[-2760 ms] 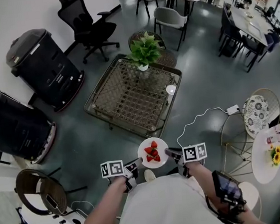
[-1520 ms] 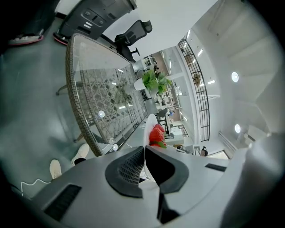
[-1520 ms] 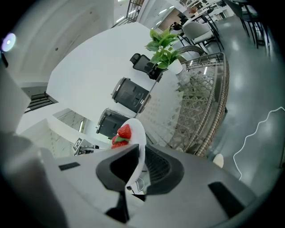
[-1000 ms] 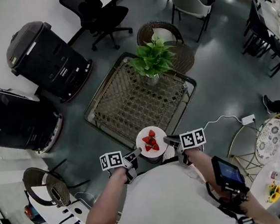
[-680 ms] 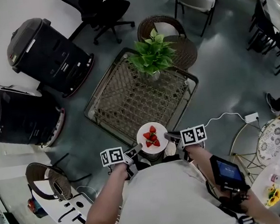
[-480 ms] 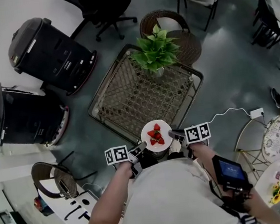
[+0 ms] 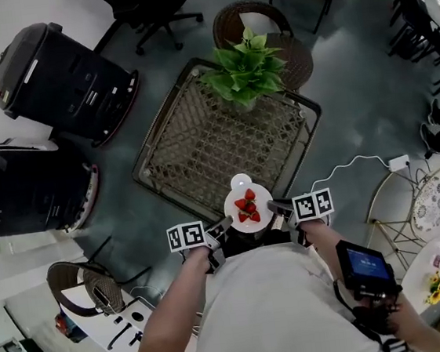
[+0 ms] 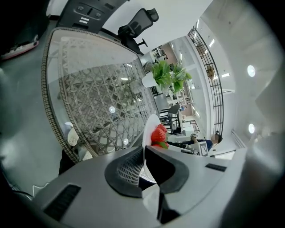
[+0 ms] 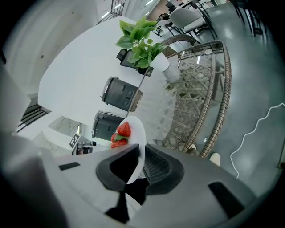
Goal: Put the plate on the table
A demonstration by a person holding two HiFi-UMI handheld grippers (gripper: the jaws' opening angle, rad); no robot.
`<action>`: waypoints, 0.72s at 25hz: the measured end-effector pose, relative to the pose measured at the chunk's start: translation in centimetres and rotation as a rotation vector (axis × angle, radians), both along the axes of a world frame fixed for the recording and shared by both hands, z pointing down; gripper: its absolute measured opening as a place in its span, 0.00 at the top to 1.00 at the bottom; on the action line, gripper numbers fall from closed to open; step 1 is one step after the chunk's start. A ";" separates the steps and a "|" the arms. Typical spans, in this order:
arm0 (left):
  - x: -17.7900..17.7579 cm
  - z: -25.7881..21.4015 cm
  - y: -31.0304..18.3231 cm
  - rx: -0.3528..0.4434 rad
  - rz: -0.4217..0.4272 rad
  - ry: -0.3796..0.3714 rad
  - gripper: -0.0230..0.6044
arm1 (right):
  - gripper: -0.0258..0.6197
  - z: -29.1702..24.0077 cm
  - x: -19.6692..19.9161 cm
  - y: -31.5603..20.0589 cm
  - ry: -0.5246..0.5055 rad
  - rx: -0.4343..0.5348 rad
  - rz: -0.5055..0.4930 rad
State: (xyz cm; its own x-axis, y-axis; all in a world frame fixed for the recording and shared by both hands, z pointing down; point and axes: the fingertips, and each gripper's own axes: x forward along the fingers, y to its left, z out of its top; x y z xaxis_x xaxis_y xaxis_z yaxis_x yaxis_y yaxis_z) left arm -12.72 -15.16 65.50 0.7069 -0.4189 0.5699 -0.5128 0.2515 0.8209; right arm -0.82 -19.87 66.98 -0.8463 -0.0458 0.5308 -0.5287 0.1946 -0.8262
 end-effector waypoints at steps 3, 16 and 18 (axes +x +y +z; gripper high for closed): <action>0.0 1.2 -0.4 0.006 0.023 0.016 0.94 | 0.91 1.1 0.1 -0.1 0.031 -0.011 0.009; -1.4 5.7 -2.9 -0.026 0.046 0.034 0.94 | 0.91 5.6 -1.2 -2.3 0.087 -0.046 0.021; -1.5 6.2 -3.6 -0.028 0.056 0.029 0.94 | 0.91 6.2 -1.2 -2.9 0.092 -0.047 0.032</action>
